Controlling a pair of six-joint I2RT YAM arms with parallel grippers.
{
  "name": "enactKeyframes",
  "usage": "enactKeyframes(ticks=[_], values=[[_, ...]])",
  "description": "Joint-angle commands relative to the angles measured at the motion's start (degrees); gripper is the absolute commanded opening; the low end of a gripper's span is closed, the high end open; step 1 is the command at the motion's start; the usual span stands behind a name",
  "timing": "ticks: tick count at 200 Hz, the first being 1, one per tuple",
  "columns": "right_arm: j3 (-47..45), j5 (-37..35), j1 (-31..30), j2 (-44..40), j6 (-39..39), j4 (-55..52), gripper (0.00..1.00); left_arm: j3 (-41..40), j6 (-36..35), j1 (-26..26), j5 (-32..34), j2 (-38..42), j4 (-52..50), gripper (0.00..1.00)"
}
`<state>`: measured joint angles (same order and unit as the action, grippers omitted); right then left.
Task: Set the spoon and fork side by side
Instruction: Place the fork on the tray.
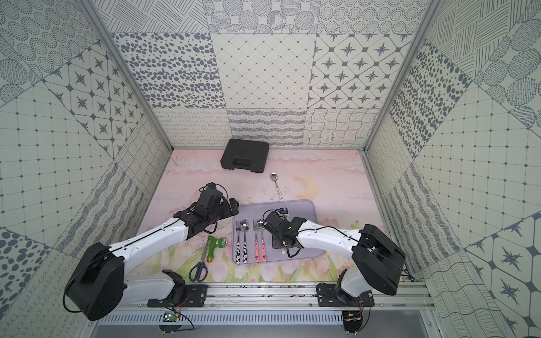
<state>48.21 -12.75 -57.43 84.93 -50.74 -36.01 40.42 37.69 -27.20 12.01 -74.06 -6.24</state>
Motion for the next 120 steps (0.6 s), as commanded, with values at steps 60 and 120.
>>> enactKeyframes(ticks=[60,120], values=[[0.05,0.23,-3.1,3.34,-5.12,2.85,0.0,0.27,-0.97,0.3,1.96,0.2,-0.25,0.99],[0.22,0.95,-5.08,6.48,-6.82,3.75,0.0,0.27,-0.89,0.31,2.29,-0.14,-0.39,1.0]])
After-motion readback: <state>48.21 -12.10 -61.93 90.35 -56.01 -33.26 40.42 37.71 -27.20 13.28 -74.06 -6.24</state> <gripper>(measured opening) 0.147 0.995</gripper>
